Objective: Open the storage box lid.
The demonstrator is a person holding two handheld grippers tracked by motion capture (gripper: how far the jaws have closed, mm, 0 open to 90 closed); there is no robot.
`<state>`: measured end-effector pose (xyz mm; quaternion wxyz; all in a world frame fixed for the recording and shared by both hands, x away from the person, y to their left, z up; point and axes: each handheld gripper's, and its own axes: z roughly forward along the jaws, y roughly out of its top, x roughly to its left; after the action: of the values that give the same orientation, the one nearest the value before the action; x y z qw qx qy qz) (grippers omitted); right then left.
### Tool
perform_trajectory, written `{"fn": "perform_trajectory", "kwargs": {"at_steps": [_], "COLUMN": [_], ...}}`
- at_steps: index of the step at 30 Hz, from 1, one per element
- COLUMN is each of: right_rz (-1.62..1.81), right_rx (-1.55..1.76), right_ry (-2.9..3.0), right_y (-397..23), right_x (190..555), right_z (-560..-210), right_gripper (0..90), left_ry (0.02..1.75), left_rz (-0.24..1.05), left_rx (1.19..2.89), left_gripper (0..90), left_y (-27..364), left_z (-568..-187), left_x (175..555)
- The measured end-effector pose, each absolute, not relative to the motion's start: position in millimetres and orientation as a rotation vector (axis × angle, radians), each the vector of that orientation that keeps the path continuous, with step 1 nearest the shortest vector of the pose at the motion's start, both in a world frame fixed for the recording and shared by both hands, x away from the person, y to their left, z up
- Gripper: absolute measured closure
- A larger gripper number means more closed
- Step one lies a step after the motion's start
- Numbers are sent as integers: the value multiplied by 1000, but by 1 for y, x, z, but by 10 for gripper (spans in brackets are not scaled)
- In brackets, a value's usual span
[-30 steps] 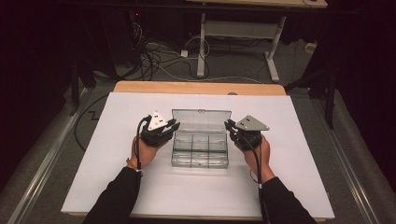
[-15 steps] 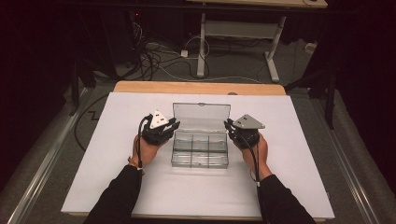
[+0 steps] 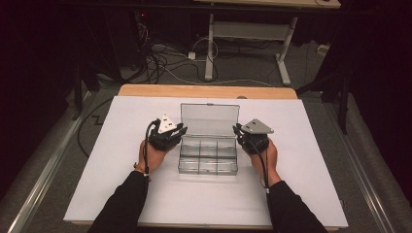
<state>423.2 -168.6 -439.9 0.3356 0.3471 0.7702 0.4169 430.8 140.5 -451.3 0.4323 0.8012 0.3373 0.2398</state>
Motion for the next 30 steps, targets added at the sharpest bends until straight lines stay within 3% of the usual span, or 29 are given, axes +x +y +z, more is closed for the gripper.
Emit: {"fn": "perform_trajectory", "kwargs": {"at_steps": [30], "right_rz": [1103], "right_rx": [968], "right_ry": [2030], "right_y": [-169], "right_x": [426], "right_z": [-450], "right_gripper": [782], "left_ry": [863], "left_rz": [569], "left_rx": [1988], "left_gripper": [695], "left_y": [140], "left_z": [-458], "left_x": [433]}}
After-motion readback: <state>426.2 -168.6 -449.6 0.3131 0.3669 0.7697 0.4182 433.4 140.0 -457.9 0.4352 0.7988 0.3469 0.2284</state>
